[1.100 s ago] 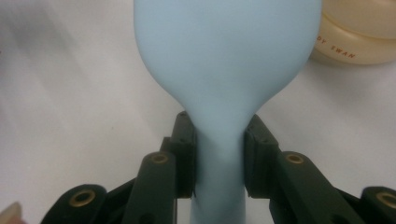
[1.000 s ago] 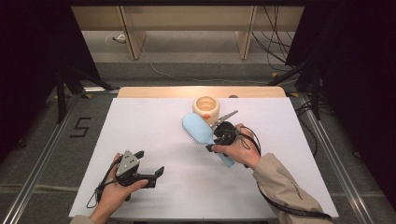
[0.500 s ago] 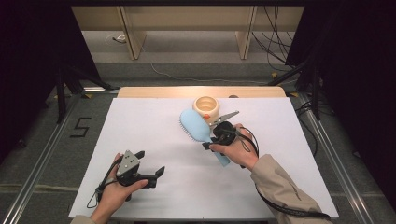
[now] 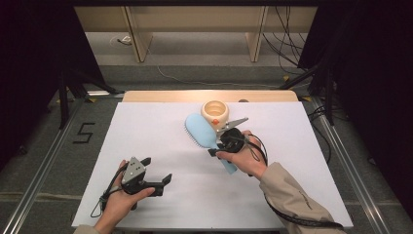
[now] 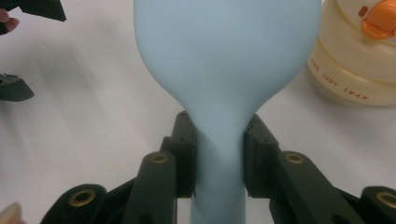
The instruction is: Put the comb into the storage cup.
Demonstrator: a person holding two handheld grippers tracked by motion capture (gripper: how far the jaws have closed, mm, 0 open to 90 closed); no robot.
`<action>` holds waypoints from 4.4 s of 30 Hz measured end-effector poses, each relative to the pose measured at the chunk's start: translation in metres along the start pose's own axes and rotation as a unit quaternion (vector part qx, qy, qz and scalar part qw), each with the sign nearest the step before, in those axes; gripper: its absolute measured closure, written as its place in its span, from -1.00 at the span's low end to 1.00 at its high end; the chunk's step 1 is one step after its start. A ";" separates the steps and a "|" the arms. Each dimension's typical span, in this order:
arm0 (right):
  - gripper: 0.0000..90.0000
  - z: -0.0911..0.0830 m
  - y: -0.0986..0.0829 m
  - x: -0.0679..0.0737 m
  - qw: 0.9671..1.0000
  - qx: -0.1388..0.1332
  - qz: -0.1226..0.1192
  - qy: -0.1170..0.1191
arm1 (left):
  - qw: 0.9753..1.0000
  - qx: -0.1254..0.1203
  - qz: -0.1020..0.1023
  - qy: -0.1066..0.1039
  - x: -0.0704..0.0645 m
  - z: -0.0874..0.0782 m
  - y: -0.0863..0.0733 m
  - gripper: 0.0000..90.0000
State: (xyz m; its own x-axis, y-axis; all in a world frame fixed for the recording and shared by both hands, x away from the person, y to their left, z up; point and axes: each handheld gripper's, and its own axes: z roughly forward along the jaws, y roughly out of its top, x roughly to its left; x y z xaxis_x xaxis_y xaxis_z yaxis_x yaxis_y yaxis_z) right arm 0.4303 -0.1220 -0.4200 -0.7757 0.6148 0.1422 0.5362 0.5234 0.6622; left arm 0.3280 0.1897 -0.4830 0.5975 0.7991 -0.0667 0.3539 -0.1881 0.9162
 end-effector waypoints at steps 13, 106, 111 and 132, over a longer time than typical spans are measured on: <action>0.56 -0.002 0.001 -0.001 1.000 -0.015 0.006 -0.009 | 1.000 -0.001 0.000 0.000 0.000 0.000 0.000 -0.93; 0.56 0.018 0.003 0.037 0.996 -0.085 0.019 0.008 | 0.985 0.028 -0.107 -0.135 -0.068 0.073 0.030 -0.58; 0.56 0.018 0.003 0.039 0.996 -0.087 0.019 0.007 | 0.984 0.024 -0.109 -0.139 -0.072 0.078 0.033 -0.55; 0.56 0.018 0.003 0.041 0.995 -0.096 0.020 0.006 | 0.978 0.007 -0.141 -0.152 -0.075 0.090 0.033 -0.17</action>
State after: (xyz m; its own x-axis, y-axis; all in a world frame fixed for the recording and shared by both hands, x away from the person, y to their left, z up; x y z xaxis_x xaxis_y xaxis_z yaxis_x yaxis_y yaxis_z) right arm 0.4058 -0.0844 -0.4251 -0.7598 0.6252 0.1784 0.4939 0.3767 0.7837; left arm 0.3600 0.0718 -0.4833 0.6605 0.6145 -0.4314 0.5431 0.0057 0.8396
